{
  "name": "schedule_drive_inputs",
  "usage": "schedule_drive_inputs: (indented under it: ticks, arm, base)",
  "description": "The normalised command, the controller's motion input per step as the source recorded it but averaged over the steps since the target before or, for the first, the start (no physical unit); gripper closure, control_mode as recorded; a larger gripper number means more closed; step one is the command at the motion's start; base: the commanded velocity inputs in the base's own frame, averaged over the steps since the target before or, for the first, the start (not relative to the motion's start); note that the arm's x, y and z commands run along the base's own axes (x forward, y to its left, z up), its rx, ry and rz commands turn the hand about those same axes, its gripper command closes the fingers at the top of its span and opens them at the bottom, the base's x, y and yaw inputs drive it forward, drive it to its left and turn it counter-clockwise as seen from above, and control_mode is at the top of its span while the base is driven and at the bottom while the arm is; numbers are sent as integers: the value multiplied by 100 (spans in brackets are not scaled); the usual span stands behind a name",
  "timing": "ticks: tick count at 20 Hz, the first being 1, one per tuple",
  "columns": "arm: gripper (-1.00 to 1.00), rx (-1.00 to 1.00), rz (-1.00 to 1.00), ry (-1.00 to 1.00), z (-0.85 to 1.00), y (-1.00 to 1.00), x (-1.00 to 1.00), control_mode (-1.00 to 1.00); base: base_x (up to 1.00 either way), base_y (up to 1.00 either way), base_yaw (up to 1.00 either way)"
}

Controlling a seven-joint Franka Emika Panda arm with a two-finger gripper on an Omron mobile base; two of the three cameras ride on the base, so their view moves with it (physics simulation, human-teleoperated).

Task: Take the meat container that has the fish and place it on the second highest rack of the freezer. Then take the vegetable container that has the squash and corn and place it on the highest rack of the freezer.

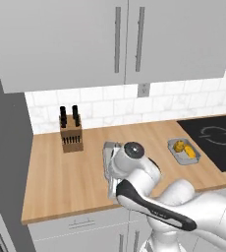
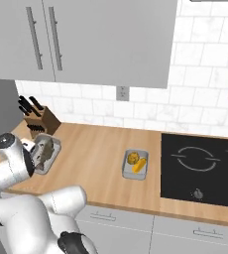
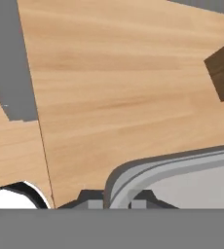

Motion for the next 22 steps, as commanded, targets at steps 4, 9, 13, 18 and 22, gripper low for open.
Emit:
schedule_drive_inputs:
  ticks: [4,9,13,18,22]
  arm:
    - [100,4,-3,29,100,-4,6,-100]
    - [100,-7,-10,27,100,7,12,-100]
    - [100,-12,-15,25,100,18,6,-100]
    - [100,-4,-32,25,100,8,-5,-100]
    - [100,0,-52,12,100,-3,-17,-100]
  base:
    - [0,0,0]
    - [0,0,0]
    - [0,0,0]
    - [0,0,0]
    - [0,0,0]
